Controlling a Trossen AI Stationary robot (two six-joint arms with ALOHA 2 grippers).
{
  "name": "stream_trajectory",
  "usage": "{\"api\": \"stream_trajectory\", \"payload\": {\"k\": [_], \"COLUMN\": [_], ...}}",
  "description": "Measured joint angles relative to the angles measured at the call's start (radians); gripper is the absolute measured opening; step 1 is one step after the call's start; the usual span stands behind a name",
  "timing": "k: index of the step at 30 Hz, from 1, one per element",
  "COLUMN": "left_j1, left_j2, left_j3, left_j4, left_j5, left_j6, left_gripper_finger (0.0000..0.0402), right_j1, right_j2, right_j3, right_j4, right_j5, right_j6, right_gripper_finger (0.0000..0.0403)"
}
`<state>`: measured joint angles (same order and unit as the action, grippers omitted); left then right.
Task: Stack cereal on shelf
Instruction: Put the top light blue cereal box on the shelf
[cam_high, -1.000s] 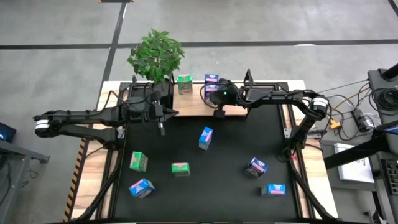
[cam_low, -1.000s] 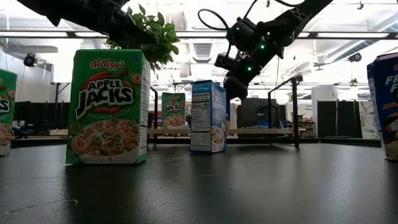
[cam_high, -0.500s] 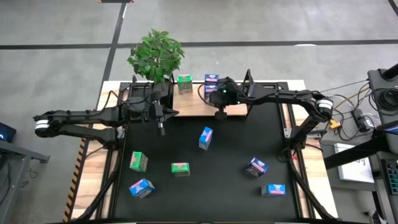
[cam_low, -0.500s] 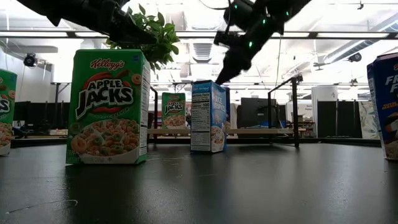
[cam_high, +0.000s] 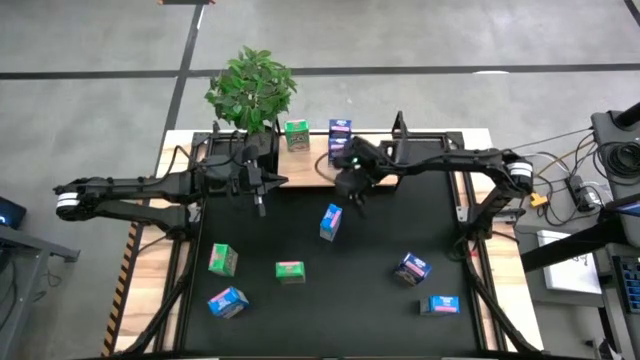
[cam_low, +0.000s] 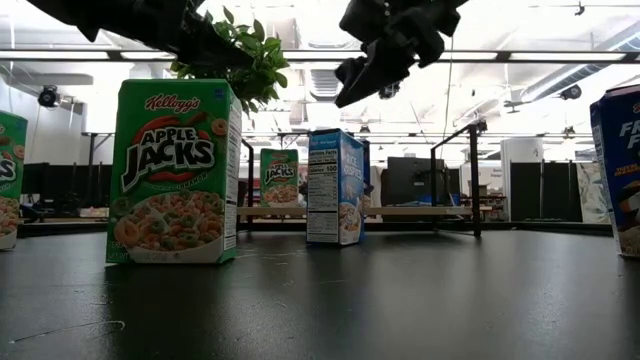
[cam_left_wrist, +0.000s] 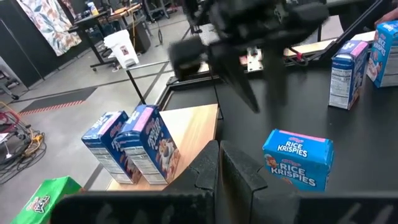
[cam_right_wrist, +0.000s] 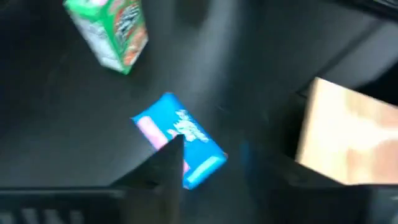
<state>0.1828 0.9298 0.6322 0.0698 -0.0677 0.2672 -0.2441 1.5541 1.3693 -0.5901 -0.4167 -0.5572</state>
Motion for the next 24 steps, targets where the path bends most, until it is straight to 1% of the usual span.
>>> {"api": "stream_trajectory", "payload": {"k": [3,6,8,10,11,14,17,20,24], "left_j1": [0.0,0.0,0.0,0.0,0.0,0.0,0.0,0.0,0.0], "left_j2": [0.0,0.0,0.0,0.0,0.0,0.0,0.0,0.0,0.0], "left_j3": [0.0,0.001,0.001,0.001,0.001,0.001,0.001,0.001,0.001], "left_j4": [0.0,0.0,-0.001,-0.001,-0.001,-0.001,-0.002,-0.002,-0.002], "left_j5": [0.0,0.0,0.0,0.0,0.0,0.0,0.0,0.0,0.0], "left_j6": [-0.006,-0.011,-0.015,-0.015,-0.015,-0.015,-0.015,-0.015,-0.015], "left_gripper_finger": [0.0,0.0,0.0,0.0,0.0,0.0,0.0,0.0,0.0], "right_j1": [0.032,0.056,0.07,0.083,0.085,0.087,0.087,0.087,0.087], "right_j2": [0.013,0.028,0.04,0.057,0.066,0.106,0.137,0.162,0.163], "right_j3": [-0.001,-0.001,-0.001,-0.001,-0.001,-0.002,-0.002,-0.002,-0.002], "right_j4": [0.002,0.007,0.011,0.022,0.026,0.028,0.031,0.029,0.026], "right_j5": [0.0,0.004,0.046,0.099,0.106,0.11,0.113,0.113,0.112], "right_j6": [-0.052,-0.093,-0.116,-0.125,-0.129,-0.137,-0.141,-0.148,-0.16], "right_gripper_finger": [0.0204,0.0256,0.0283,0.0303,0.031,0.0321,0.0318,0.0305,0.0275]}}
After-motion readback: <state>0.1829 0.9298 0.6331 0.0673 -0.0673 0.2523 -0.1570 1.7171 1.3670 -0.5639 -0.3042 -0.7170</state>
